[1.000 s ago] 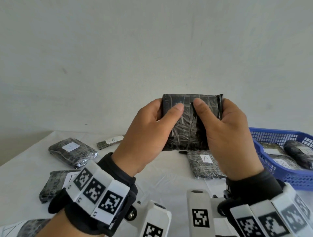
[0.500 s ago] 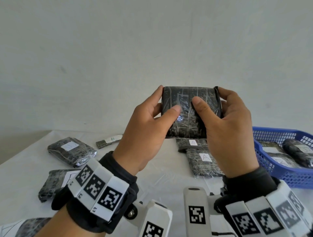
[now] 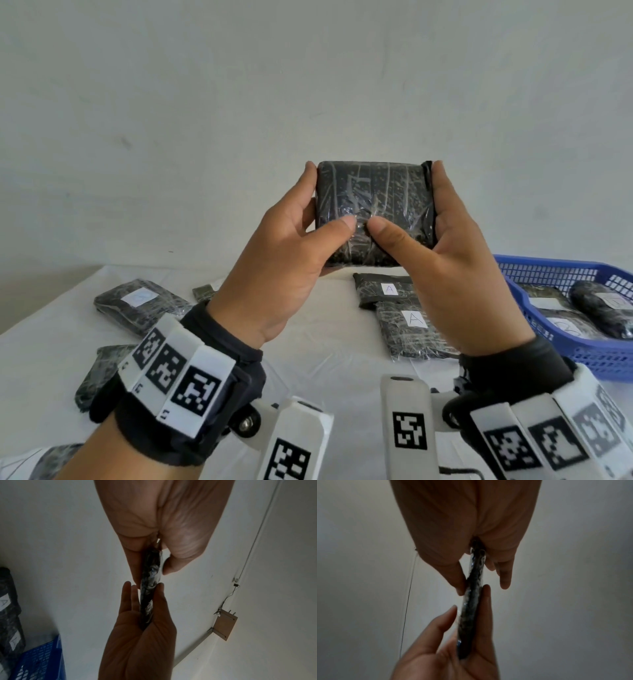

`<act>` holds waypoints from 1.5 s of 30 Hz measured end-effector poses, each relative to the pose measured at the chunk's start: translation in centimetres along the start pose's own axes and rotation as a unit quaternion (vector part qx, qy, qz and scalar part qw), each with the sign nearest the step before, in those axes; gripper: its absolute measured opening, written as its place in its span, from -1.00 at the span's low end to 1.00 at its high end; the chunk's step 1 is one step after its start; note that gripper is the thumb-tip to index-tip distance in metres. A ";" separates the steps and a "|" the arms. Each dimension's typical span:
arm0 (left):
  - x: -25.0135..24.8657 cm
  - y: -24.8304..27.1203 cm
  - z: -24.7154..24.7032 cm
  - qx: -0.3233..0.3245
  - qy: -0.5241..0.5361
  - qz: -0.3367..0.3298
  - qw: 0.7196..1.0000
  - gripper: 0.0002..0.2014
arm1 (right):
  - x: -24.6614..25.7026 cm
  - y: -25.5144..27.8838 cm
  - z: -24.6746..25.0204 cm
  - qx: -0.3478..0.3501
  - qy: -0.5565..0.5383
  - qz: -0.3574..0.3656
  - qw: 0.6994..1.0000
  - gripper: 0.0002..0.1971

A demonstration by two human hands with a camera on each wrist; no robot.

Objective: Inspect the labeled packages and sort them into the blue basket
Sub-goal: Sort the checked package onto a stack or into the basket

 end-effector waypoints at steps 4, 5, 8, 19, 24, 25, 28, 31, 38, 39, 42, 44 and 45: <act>-0.2 0.0 0.1 0.025 0.037 0.021 0.999 -0.53 | 0.1 -0.1 0.3 0.017 -0.126 -0.015 0.992 0.00; -0.3 0.0 0.1 0.030 0.044 0.026 0.998 -0.60 | 0.2 0.0 0.4 0.013 -0.158 -0.019 0.987 -0.07; -0.4 -0.1 0.2 0.043 0.071 0.041 0.996 -0.66 | 0.3 0.3 0.8 0.038 -0.223 -0.040 0.973 -0.29; -0.2 -0.2 0.7 0.072 0.112 0.086 0.987 -0.59 | 0.1 0.3 0.9 0.051 -0.053 -0.034 0.997 0.17; -0.3 -0.1 0.4 0.069 0.140 0.089 0.984 -0.51 | 0.6 0.6 1.3 0.058 -0.023 -0.018 0.998 0.13; -0.4 -0.1 0.4 0.074 0.152 0.097 0.981 -0.51 | 0.8 0.7 1.3 0.057 -0.017 -0.005 0.998 0.06; -0.4 -0.1 0.5 0.078 0.204 0.131 0.967 -0.62 | 1.2 0.9 1.1 0.048 0.013 0.048 0.998 -0.39; -0.4 -0.1 0.4 0.056 0.240 0.139 0.959 -0.76 | 1.5 0.8 0.6 -0.009 0.020 0.077 0.997 -0.58; 0.6 0.2 -0.9 -0.009 0.173 0.085 0.981 -0.81 | 1.6 0.8 -0.8 -0.049 -0.071 0.010 0.996 -0.21; 0.7 0.1 -0.9 -0.019 0.172 0.067 0.983 -0.78 | 1.7 0.8 -1.0 -0.040 -0.075 0.002 0.996 -0.22; 0.8 0.0 -1.1 -0.018 0.161 0.034 0.986 -0.72 | 1.5 0.9 -1.5 -0.033 -0.103 -0.025 0.994 -0.35; 0.8 0.1 -1.2 -0.002 0.156 0.040 0.987 -0.73 | 1.5 0.9 -1.6 -0.048 -0.120 -0.029 0.991 -0.49; 0.9 0.1 -1.2 0.004 0.151 0.043 0.988 -0.74 | 1.5 0.9 -1.7 -0.056 -0.122 -0.031 0.991 -0.55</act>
Point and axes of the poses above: each hand's wrist, its own y-axis away from the middle knuckle, its own z-axis out of the back of the hand, x = y × z, the point moved 2 cm from there along -y, towards the middle knuckle
